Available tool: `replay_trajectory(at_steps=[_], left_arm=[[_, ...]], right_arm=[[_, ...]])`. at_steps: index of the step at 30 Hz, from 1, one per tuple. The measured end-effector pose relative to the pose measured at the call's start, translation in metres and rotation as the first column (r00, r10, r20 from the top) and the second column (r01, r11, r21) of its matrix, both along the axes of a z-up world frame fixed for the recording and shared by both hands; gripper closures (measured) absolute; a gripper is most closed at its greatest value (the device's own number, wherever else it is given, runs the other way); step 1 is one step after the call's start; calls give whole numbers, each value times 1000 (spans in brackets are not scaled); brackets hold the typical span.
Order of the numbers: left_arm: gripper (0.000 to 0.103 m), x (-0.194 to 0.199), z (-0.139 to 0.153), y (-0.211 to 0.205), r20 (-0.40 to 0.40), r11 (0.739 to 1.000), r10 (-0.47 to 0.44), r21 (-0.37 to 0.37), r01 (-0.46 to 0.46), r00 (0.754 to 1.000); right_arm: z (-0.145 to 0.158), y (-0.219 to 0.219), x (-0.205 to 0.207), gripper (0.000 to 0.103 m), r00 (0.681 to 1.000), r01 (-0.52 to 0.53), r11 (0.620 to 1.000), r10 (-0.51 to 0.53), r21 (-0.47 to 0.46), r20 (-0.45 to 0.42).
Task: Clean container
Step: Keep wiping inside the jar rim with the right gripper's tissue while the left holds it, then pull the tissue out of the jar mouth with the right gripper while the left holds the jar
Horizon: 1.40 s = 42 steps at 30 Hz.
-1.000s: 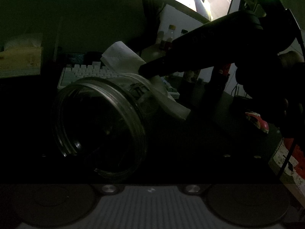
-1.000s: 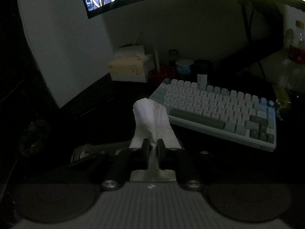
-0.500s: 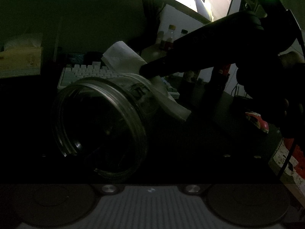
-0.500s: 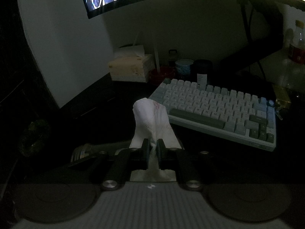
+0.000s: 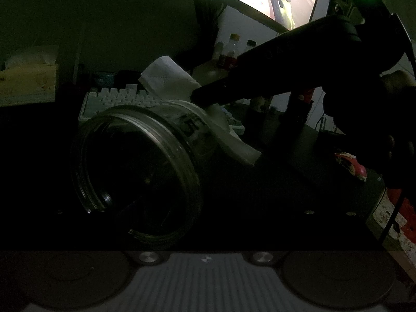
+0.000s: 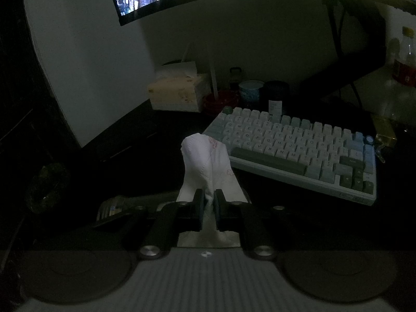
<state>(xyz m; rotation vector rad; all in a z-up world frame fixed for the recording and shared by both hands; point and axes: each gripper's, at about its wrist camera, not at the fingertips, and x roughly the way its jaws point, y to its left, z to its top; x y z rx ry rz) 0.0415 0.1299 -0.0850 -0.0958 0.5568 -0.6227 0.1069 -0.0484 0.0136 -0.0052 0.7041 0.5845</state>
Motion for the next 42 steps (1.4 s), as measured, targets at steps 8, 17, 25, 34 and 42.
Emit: replay_trajectory(at_steps=[8,17,25,34,42], left_arm=[[0,-1,0,1,-1,1000,0,-1,0,1000],[0,-1,1,0,-1,1000,1,0,-1,1000],[0,0,1,0,0,1000,5,2,-5,1000],[0,-1,2,-2,1,1000,9,5,-9,1000],[0,-4,1,-3,1,1000,8,4,-8,1000]], right_arm=[[1,2,-2,91,1000,3,1000,-3,-5,3],[1,-2,2,91,1000,-13,1000,13,-6,2],[-1,-4,3,91,1000,-19,1000,19,-5,2],[2,10,-9,91,995,-97,995,97,33,-14],[6,24,-25,92,978,-203,977,206,57,-36]])
